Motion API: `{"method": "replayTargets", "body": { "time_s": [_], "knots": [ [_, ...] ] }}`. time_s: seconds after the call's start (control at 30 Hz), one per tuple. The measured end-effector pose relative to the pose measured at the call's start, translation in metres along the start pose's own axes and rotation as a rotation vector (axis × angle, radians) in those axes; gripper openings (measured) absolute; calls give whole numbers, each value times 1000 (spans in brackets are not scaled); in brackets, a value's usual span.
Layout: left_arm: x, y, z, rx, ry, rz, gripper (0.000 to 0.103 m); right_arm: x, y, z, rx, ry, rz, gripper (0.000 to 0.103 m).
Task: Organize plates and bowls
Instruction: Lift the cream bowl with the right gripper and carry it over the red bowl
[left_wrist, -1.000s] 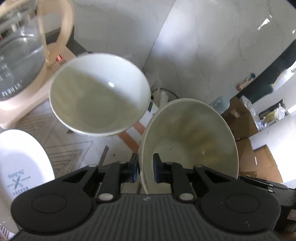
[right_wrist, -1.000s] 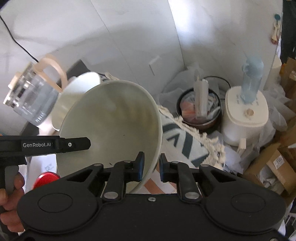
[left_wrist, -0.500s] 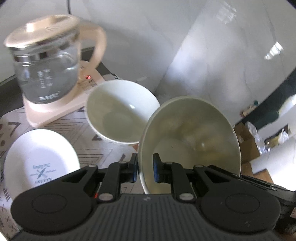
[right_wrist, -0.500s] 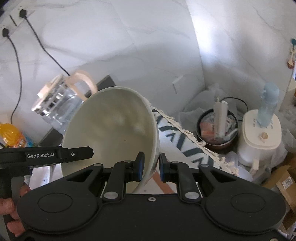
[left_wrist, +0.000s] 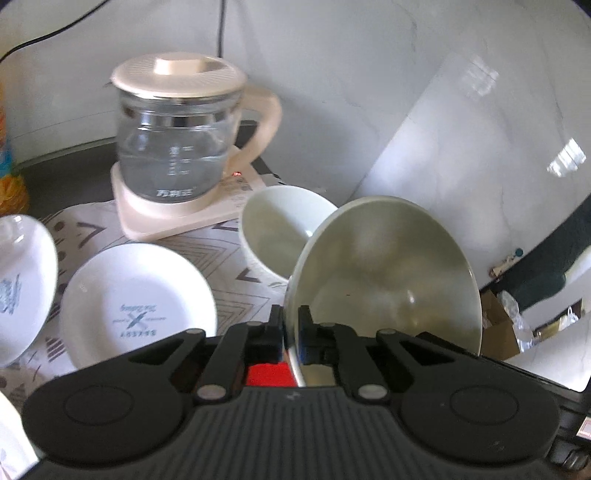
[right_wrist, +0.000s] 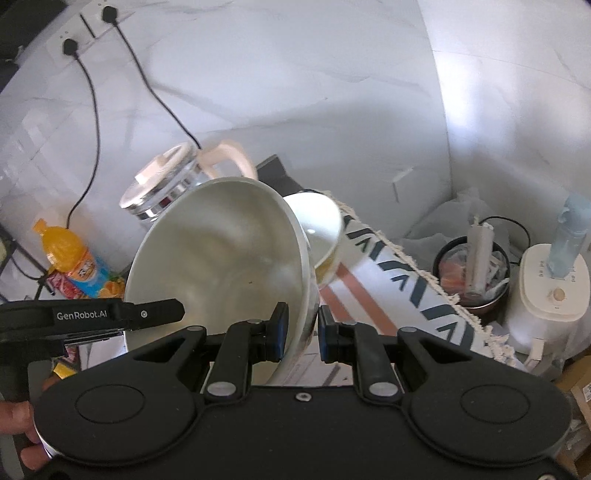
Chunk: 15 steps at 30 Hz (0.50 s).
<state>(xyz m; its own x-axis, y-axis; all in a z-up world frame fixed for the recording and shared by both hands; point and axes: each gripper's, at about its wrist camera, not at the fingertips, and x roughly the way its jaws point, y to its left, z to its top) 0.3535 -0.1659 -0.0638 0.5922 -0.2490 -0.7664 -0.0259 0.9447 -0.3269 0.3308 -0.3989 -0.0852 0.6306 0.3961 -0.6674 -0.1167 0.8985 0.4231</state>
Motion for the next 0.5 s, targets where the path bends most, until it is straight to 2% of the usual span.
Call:
{"method": "replayTargets", "body": {
  "time_s": [0.5],
  "knots": [
    [-47, 44, -37, -144, -38, 53, 5, -8, 41, -29, -79, 46, 82, 17]
  ]
}}
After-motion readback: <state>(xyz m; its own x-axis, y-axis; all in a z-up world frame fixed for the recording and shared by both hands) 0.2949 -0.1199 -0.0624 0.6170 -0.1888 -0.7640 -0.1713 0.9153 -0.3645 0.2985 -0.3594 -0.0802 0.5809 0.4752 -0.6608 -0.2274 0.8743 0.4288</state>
